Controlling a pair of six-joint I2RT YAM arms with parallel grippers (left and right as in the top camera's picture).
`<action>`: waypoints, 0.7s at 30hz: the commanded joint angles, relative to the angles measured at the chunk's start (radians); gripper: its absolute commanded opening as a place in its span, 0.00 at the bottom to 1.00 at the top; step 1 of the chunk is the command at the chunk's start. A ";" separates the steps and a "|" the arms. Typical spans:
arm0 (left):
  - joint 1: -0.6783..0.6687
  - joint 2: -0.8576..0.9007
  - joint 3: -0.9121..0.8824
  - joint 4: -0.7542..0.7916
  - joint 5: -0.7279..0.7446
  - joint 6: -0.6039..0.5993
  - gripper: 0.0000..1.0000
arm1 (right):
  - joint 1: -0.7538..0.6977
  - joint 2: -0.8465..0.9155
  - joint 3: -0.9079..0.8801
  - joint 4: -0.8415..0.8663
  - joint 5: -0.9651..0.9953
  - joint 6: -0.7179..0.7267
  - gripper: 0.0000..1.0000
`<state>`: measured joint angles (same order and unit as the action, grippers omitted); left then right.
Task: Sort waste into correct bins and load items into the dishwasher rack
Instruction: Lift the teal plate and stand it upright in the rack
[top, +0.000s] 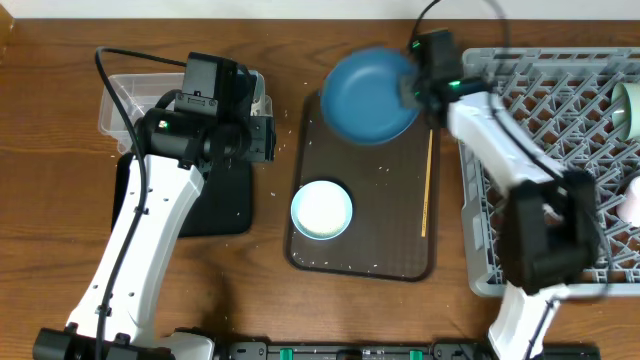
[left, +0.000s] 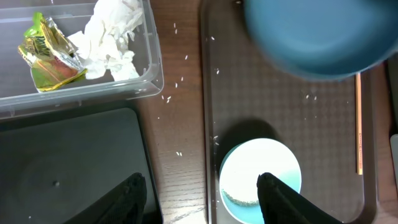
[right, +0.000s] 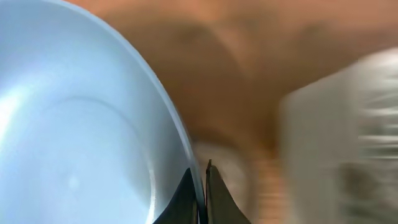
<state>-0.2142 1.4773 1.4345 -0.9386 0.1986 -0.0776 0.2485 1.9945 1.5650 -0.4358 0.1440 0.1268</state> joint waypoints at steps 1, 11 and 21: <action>0.000 0.006 -0.011 -0.003 -0.009 0.006 0.60 | -0.058 -0.154 0.006 0.021 0.150 -0.078 0.01; 0.000 0.006 -0.011 -0.002 -0.009 0.006 0.60 | -0.223 -0.287 0.006 0.183 0.647 -0.447 0.01; 0.000 0.006 -0.010 -0.002 -0.009 0.006 0.60 | -0.389 -0.227 0.003 0.316 0.952 -0.483 0.01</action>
<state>-0.2142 1.4773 1.4342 -0.9382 0.1986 -0.0776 -0.1143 1.7443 1.5654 -0.1398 0.9817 -0.3336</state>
